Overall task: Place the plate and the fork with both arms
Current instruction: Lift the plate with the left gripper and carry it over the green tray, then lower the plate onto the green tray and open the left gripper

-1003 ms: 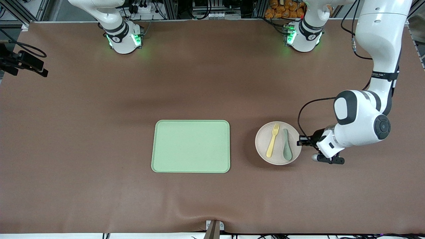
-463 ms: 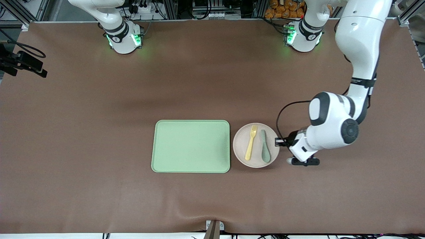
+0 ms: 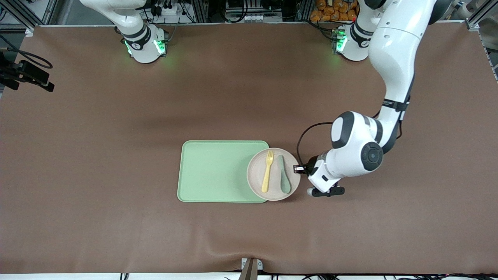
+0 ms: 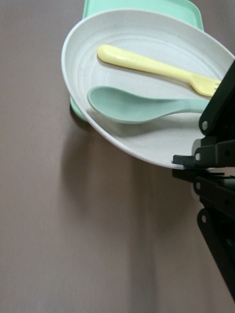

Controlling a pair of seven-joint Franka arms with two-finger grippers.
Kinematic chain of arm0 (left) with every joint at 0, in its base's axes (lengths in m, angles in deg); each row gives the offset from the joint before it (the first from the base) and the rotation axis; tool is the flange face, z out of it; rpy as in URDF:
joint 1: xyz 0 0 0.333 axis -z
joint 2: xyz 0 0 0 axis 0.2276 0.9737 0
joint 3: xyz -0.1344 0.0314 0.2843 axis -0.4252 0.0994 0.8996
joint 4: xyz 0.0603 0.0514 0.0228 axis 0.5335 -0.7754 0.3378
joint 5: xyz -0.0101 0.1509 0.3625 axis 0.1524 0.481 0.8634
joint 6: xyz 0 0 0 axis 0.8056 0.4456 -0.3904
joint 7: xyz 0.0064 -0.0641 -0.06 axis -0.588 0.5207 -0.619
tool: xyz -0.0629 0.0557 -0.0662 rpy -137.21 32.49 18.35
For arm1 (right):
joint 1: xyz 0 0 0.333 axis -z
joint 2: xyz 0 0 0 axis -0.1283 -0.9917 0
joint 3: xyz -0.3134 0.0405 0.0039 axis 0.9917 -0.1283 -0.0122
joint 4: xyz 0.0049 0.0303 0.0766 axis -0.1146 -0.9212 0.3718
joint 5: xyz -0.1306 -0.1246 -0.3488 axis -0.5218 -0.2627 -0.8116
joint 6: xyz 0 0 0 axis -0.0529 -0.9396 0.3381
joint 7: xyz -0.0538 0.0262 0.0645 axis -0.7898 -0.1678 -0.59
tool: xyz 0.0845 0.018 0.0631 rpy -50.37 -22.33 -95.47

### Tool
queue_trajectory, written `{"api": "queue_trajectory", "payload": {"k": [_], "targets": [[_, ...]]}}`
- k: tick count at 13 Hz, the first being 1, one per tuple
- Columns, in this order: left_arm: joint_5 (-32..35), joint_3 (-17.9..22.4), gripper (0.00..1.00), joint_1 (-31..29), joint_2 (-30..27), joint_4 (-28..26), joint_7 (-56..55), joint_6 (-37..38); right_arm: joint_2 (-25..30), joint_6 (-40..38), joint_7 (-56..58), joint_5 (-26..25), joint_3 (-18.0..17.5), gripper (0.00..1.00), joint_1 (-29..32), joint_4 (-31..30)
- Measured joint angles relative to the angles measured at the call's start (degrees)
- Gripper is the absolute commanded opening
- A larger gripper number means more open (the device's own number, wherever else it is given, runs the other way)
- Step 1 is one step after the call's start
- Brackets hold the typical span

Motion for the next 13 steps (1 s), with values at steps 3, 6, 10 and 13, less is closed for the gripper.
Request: {"api": "queue_trajectory", "payload": {"k": [3, 6, 10, 13], "targets": [[-0.8, -0.1, 0.0, 3.1, 3.0, 1.3, -3.8, -5.9, 0.0, 0.0, 0.0, 0.0, 0.0, 1.0, 0.0, 0.0], [-0.8, -0.1, 0.0, 6.4, 6.6, 4.3, -8.0, -10.2, 0.0, 0.0, 0.0, 0.0, 0.0, 1.0, 0.0, 0.0], [-0.8, -0.1, 0.0, 9.5, 9.6, 5.3, -9.3, -13.0, 0.0, 0.0, 0.0, 0.0, 0.0, 1.0, 0.0, 0.0], [-0.8, -0.1, 0.0, 10.4, 11.1, 5.5, -9.3, -13.5, 0.0, 0.0, 0.0, 0.0, 0.0, 1.0, 0.0, 0.0]]}}
